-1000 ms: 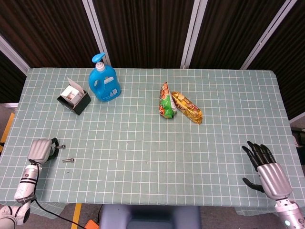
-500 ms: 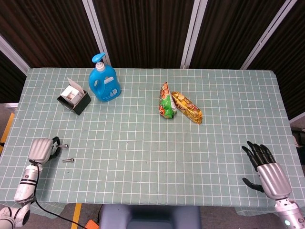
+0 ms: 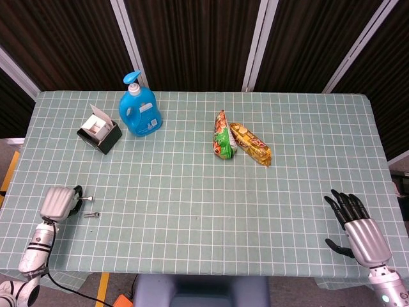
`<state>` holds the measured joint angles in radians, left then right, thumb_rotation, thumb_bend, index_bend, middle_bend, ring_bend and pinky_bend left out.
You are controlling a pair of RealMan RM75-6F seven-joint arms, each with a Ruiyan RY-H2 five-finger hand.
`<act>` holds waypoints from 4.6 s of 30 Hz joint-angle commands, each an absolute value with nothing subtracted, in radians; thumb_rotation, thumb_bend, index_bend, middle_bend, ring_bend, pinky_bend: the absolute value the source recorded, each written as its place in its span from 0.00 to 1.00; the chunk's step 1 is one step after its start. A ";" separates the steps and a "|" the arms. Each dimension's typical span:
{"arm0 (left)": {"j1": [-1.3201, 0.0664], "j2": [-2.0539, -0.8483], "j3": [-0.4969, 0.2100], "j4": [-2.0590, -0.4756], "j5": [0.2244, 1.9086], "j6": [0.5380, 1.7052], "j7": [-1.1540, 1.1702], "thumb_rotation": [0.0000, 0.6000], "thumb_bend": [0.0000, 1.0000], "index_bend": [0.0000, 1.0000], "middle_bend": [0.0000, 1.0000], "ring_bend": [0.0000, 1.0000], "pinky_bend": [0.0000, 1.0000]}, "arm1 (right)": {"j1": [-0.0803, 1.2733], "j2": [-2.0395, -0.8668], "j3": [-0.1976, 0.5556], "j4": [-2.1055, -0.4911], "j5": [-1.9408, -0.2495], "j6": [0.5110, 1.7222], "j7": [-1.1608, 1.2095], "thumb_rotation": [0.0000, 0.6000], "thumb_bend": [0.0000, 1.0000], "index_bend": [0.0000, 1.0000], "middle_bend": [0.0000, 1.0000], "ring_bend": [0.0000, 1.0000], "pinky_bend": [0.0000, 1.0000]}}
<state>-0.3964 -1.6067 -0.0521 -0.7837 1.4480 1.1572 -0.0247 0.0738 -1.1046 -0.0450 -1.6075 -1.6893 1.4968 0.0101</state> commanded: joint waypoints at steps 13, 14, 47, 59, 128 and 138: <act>-0.401 -1.506 -0.058 -0.986 1.412 1.157 0.369 1.00 0.42 0.55 1.00 1.00 1.00 | 0.070 -1.097 -0.049 -1.612 -1.698 1.504 0.015 1.00 0.27 0.00 0.00 0.00 0.00; -0.402 -1.495 -0.065 -1.018 1.398 1.157 0.437 1.00 0.42 0.54 1.00 1.00 1.00 | 0.070 -1.096 -0.050 -1.612 -1.699 1.506 0.017 1.00 0.27 0.00 0.00 0.00 0.00; -0.469 -1.610 -0.078 -1.181 0.975 1.243 1.468 1.00 0.43 0.48 1.00 1.00 1.00 | 0.068 -1.073 -0.063 -1.633 -1.709 1.497 0.045 1.00 0.27 0.00 0.00 0.00 0.00; -0.473 -1.626 -0.055 -1.174 0.991 1.270 1.442 1.00 0.43 0.38 1.00 1.00 1.00 | 0.072 -1.064 -0.064 -1.646 -1.694 1.478 0.049 1.00 0.27 0.00 0.00 0.00 0.00; -0.256 -1.679 -0.037 -0.890 1.393 1.275 -0.051 1.00 0.39 0.50 1.00 1.00 1.00 | 0.072 -1.063 -0.072 -1.644 -1.710 1.480 0.059 1.00 0.27 0.00 0.00 0.00 0.00; -0.257 -1.685 -0.045 -0.881 1.398 1.265 -0.057 1.00 0.39 0.51 1.00 1.00 1.00 | 0.073 -1.065 -0.071 -1.643 -1.708 1.477 0.055 1.00 0.27 0.00 0.00 0.00 0.00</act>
